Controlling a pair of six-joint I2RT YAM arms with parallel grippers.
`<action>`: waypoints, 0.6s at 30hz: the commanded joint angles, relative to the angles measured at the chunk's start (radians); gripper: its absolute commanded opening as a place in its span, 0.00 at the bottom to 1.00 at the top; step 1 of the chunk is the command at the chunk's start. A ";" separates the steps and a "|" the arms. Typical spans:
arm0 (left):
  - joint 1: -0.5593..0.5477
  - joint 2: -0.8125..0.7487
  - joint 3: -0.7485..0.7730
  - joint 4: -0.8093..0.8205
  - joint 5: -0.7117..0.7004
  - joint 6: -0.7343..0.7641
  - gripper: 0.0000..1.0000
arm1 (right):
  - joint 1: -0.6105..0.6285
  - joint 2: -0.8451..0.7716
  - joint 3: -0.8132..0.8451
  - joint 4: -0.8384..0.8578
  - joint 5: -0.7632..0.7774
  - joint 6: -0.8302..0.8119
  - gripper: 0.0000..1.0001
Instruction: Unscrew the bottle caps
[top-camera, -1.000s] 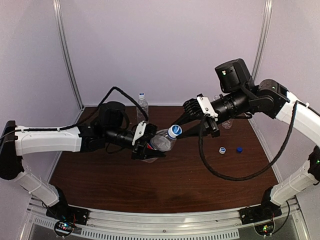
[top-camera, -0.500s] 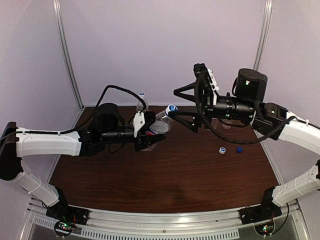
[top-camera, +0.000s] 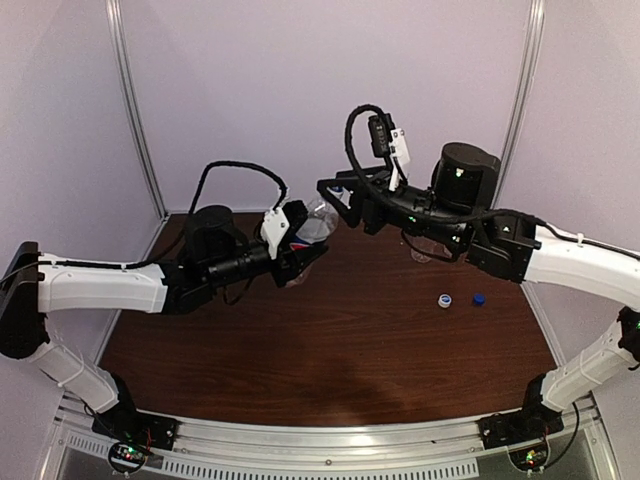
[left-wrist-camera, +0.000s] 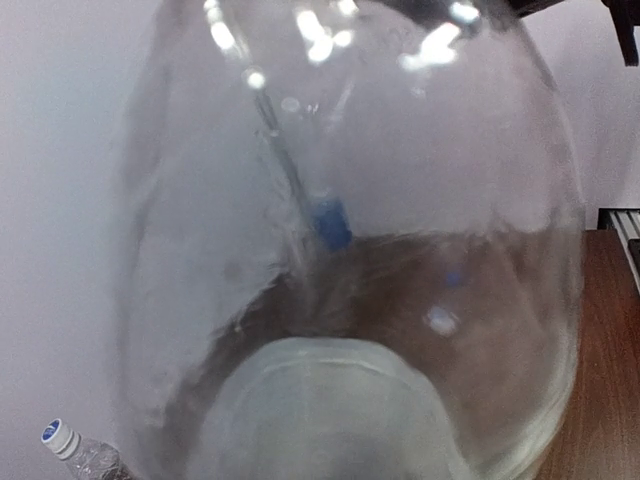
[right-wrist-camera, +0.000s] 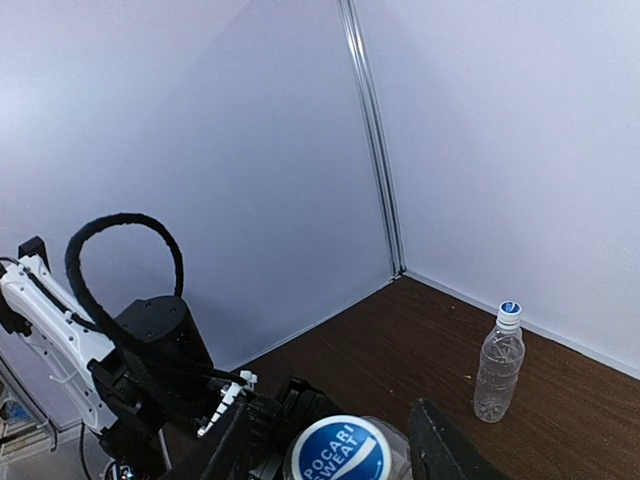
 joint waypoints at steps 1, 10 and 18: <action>-0.003 0.007 0.011 0.045 -0.021 -0.010 0.42 | 0.011 0.017 0.039 -0.021 0.073 0.001 0.46; -0.003 0.006 0.013 0.041 -0.028 0.003 0.42 | 0.011 0.030 0.049 -0.079 0.071 -0.018 0.43; -0.002 0.003 0.013 0.018 -0.019 0.022 0.42 | 0.010 0.013 0.049 -0.086 0.053 -0.053 0.00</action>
